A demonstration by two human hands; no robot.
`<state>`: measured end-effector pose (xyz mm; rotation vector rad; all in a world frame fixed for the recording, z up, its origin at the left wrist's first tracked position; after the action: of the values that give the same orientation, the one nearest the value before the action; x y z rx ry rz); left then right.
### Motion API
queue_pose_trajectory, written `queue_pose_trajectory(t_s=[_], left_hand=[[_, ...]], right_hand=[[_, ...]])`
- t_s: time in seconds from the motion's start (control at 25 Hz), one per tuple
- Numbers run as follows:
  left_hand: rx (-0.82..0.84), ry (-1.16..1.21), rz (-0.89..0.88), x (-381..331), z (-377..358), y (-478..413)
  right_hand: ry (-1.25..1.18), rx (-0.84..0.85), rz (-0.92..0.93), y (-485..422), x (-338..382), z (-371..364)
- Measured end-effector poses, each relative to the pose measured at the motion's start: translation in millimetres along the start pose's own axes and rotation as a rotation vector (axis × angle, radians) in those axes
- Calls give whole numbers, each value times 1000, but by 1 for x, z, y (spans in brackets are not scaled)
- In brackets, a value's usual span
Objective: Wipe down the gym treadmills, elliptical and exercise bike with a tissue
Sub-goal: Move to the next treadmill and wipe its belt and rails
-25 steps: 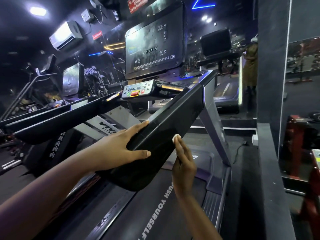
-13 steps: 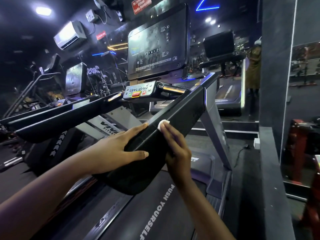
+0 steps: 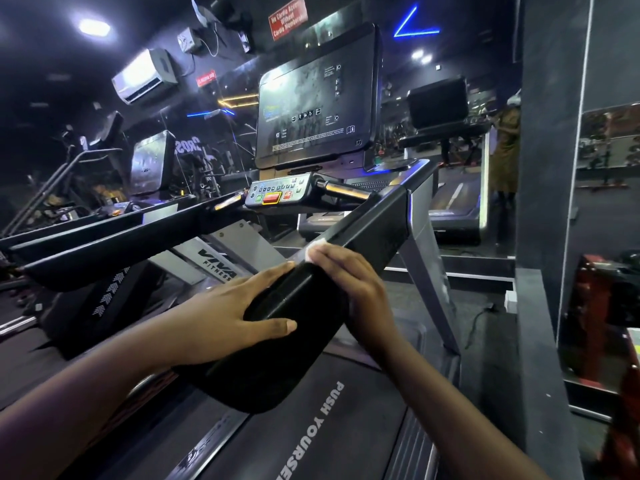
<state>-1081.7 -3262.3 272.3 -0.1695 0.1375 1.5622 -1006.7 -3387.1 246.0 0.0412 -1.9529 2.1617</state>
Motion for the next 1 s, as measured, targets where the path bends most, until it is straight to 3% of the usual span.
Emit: queue_pose_trajectory(t_s=[0.24, 0.32, 0.4, 0.56, 0.84, 1.0], left_hand=[[43, -68, 8, -10, -1, -29], [22, -59, 13, -12, -1, -34], [22, -36, 19, -12, -2, -33], [-4, -44, 14, -14, 0, -32], [5, -6, 38, -9, 0, -32], [2, 3, 41, -10, -1, -31]], right_hand=[[230, 22, -131, -22, -73, 7], [235, -47, -213, -29, -84, 17], [155, -123, -194, -26, -61, 19], [-17, -72, -27, 1, -3, 1], [157, -148, -297, -15, -100, 10], [25, -280, -401, -2, -77, 22]])
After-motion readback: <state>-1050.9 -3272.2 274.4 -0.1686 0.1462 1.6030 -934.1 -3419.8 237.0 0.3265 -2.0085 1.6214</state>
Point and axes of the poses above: each hand's wrist, its own y-axis away from the middle knuckle, its own z-axis out of the back of the hand, x = y × z, the point moved 9 cm from there along -y, towards the middle knuckle
